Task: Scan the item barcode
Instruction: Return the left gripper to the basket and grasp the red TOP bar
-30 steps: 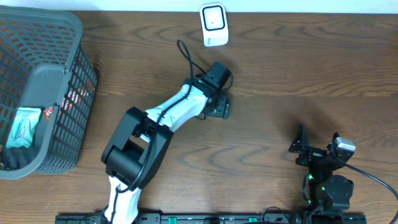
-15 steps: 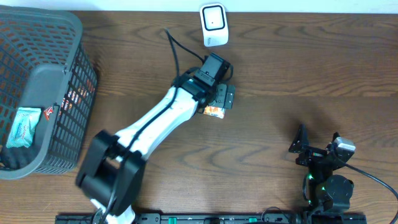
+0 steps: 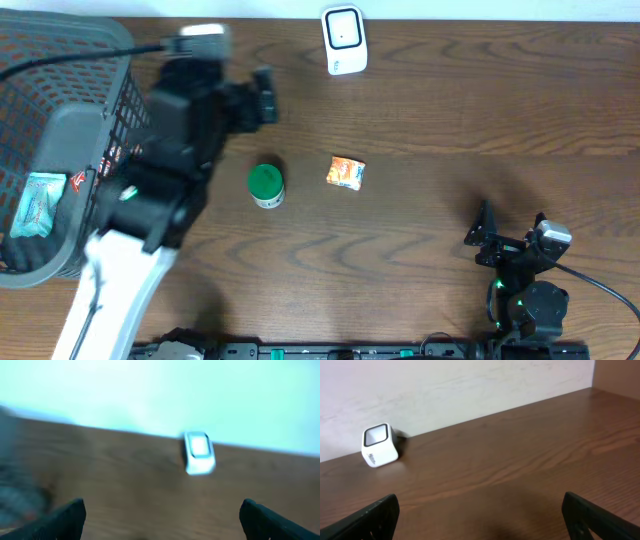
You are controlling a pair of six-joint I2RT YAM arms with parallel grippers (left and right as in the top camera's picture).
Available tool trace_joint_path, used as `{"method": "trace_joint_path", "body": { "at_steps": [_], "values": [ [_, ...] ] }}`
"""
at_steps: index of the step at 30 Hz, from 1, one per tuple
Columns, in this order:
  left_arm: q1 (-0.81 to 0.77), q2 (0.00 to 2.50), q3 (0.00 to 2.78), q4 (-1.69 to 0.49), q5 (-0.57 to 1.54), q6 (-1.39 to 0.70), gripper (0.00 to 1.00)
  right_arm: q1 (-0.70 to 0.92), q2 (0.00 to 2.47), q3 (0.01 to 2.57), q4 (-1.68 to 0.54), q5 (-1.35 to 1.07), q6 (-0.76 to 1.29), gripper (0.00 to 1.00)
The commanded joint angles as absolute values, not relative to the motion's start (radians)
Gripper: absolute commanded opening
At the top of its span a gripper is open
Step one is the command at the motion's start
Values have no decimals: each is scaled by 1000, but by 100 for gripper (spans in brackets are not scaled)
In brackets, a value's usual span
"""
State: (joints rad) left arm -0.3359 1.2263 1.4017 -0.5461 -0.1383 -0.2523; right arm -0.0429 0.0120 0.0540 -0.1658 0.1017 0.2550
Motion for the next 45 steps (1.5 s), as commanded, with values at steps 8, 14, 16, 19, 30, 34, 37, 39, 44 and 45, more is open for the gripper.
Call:
{"method": "trace_joint_path", "body": {
  "at_steps": [8, 14, 16, 19, 30, 34, 37, 39, 44, 45],
  "values": [
    [-14, 1100, 1403, -652, -178, -214, 98, -51, 7, 49, -164, 107, 253, 99],
    [196, 1147, 1403, -723, -177, -294, 98, -51, 7, 49, -164, 107, 253, 99],
    [264, 1165, 1403, -741, -176, -330, 98, -51, 7, 49, -164, 106, 253, 99],
    [358, 1193, 1403, -764, -164, -382, 98, -51, 7, 49, -164, 107, 253, 99],
    [513, 1345, 1402, -881, -144, -525, 98, -51, 7, 49, -164, 107, 253, 99],
    [513, 1426, 1398, -882, -141, -559, 98, -51, 7, 49, -164, 107, 253, 99],
    [524, 1492, 1391, -881, -84, -625, 98, -51, 7, 49, -165, 107, 253, 99],
    [537, 1536, 1391, -878, -31, -654, 98, -51, 7, 49, -164, 107, 253, 99],
    [572, 1642, 1391, -862, 17, -752, 98, -51, 7, 49, -164, 107, 253, 99],
    [577, 1657, 1391, -859, 20, -763, 98, -51, 7, 49, -164, 107, 253, 99]
  ]
}}
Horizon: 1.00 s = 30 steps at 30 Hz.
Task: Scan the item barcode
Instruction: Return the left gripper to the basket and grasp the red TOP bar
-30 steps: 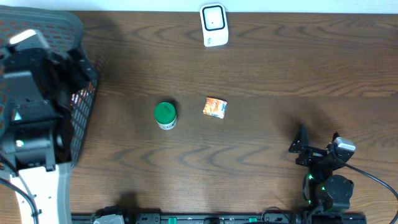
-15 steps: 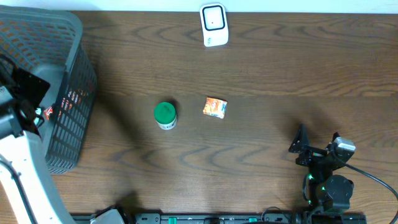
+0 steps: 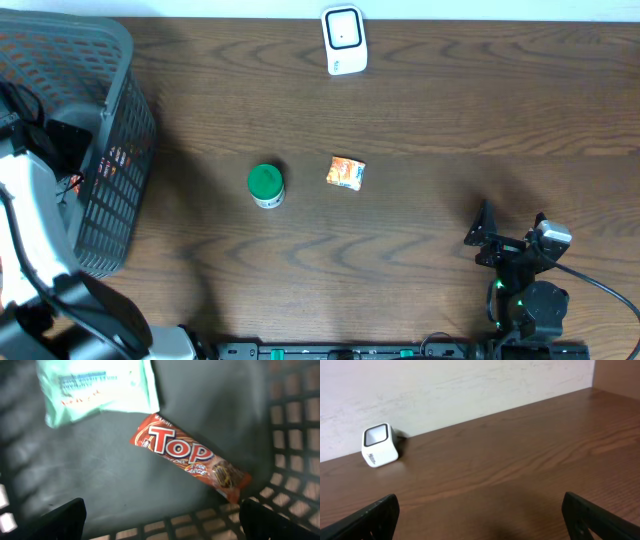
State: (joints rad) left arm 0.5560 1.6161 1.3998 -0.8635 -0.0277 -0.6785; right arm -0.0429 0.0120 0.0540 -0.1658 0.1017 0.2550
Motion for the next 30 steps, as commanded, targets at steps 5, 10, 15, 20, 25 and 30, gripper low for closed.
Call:
{"method": "trace_joint_path", "body": {
  "at_steps": [5, 10, 15, 20, 25, 30],
  "values": [
    [591, 1717, 1386, -819, 38, -784, 98, -51, 7, 49, -164, 107, 253, 99],
    [595, 1727, 1348, -754, 94, -830, 98, -51, 7, 49, -164, 107, 253, 99],
    [596, 1728, 1316, -724, 94, -897, 98, -51, 7, 49, -164, 107, 253, 99],
    [605, 1728, 1277, -692, 94, -962, 98, -51, 7, 49, -165, 107, 253, 99],
    [614, 1728, 1240, -636, 94, -978, 98, -51, 7, 49, -164, 107, 253, 99],
    [614, 1732, 1232, -583, 94, -982, 98, -51, 7, 49, -164, 107, 253, 99]
  ]
}}
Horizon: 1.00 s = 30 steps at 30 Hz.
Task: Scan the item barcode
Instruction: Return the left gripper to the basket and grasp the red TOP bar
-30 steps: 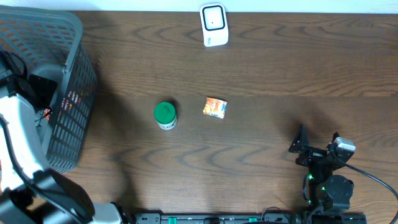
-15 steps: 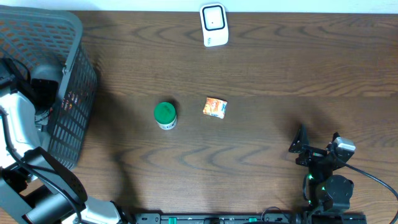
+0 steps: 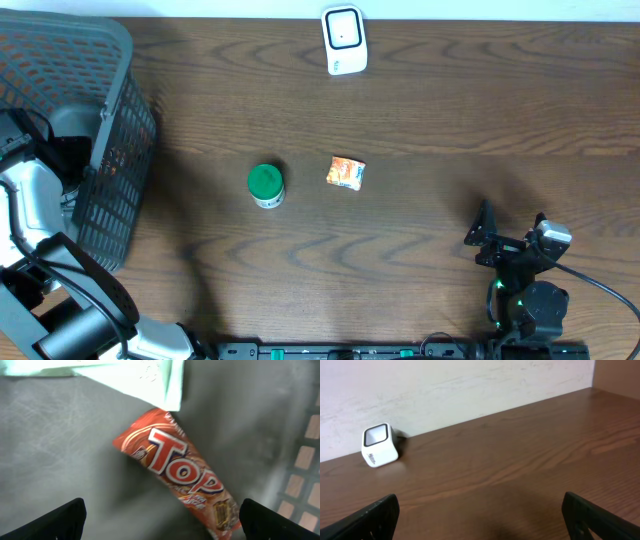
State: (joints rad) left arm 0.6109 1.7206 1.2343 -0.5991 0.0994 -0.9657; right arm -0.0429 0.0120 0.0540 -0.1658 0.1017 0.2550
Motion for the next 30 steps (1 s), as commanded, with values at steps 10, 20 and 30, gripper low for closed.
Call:
{"method": "trace_joint_path", "body": {
  "at_steps": [10, 20, 30],
  "values": [
    [614, 1827, 1232, -563, 97, -983, 98, -51, 7, 49, -164, 107, 253, 99],
    [615, 1932, 1232, -555, 97, -982, 67, -51, 7, 49, -164, 107, 253, 99],
    [664, 1927, 1234, -533, 112, -931, 7, -51, 7, 49, -164, 107, 253, 99]
  ]
}}
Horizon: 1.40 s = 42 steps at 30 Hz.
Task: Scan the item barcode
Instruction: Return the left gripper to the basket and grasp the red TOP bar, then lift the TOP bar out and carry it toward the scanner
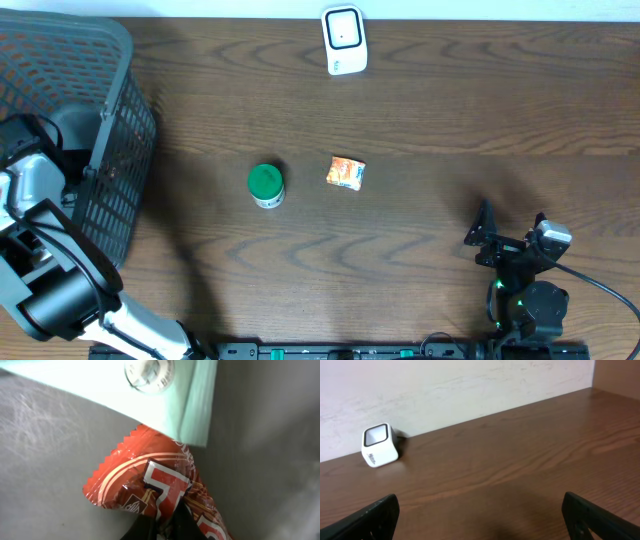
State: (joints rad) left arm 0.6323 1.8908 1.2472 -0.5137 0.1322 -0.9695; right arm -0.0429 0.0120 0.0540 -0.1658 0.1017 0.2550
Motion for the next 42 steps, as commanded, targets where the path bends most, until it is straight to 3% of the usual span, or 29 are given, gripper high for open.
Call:
{"method": "trace_joint_path", "body": {
  "at_steps": [1, 22, 35, 42],
  "values": [
    [671, 1920, 1236, -532, 130, -912, 7, -51, 7, 49, -165, 107, 253, 99],
    [723, 1361, 1263, -524, 324, -839, 7, -51, 7, 49, -164, 107, 253, 99],
    [721, 1189, 1263, -416, 617, -900, 7, -51, 7, 49, -164, 107, 253, 99],
    [635, 1172, 1263, -417, 715, -899, 7, -51, 7, 49, -164, 107, 253, 99]
  ]
}}
